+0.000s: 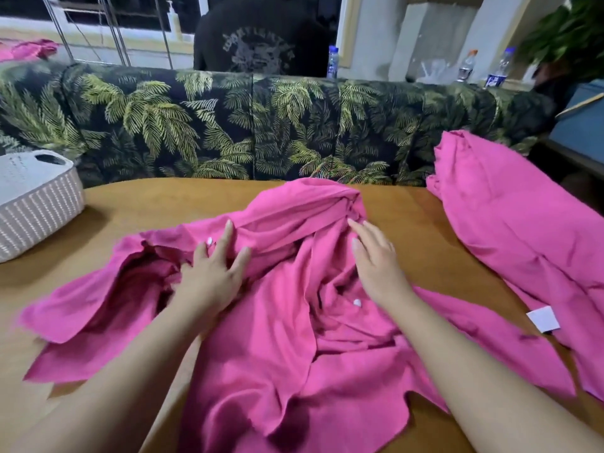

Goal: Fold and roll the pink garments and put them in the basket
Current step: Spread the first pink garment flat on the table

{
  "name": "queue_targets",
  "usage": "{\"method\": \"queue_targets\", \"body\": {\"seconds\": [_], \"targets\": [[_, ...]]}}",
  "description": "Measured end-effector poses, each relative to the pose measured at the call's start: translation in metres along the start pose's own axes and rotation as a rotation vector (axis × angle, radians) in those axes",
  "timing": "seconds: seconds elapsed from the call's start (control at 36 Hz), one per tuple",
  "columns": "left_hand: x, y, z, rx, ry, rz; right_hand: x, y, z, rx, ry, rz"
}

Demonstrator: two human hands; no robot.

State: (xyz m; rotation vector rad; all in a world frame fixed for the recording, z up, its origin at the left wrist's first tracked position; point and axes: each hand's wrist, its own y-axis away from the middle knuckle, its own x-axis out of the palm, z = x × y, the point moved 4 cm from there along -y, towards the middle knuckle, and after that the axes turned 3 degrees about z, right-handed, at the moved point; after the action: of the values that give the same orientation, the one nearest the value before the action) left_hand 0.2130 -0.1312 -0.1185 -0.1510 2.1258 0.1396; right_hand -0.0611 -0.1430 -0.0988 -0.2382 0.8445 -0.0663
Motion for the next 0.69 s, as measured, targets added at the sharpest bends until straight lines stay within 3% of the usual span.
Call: {"method": "queue_targets", "body": {"seconds": [0.08, 0.17, 0.31, 0.47, 0.53, 0.64, 0.69], "targets": [[0.002, -0.030, -0.004, 0.001, -0.006, 0.060, 0.024, -0.011, 0.004, 0.046, 0.018, 0.156], [0.008, -0.070, -0.009, 0.020, -0.049, 0.126, 0.050, -0.012, 0.009, 0.014, 0.318, 0.292], [0.022, -0.133, -0.031, 0.111, -0.299, 0.179, 0.054, -0.027, 0.010, 0.005, 0.367, 0.286], [0.048, -0.215, -0.063, 0.395, -0.083, 0.271, 0.058, -0.053, 0.006, 0.034, 0.299, 0.299], [0.038, -0.221, -0.075, 0.376, -0.015, 0.161, 0.059, -0.058, 0.003, 0.043, 0.275, 0.293], [0.016, -0.231, -0.071, 0.207, 0.179, -0.313, 0.056, -0.061, 0.002, 0.021, 0.201, 0.222], [0.021, -0.223, -0.066, 0.215, 0.285, -0.347, 0.054, -0.062, 0.001, -0.003, 0.138, 0.162]]}}
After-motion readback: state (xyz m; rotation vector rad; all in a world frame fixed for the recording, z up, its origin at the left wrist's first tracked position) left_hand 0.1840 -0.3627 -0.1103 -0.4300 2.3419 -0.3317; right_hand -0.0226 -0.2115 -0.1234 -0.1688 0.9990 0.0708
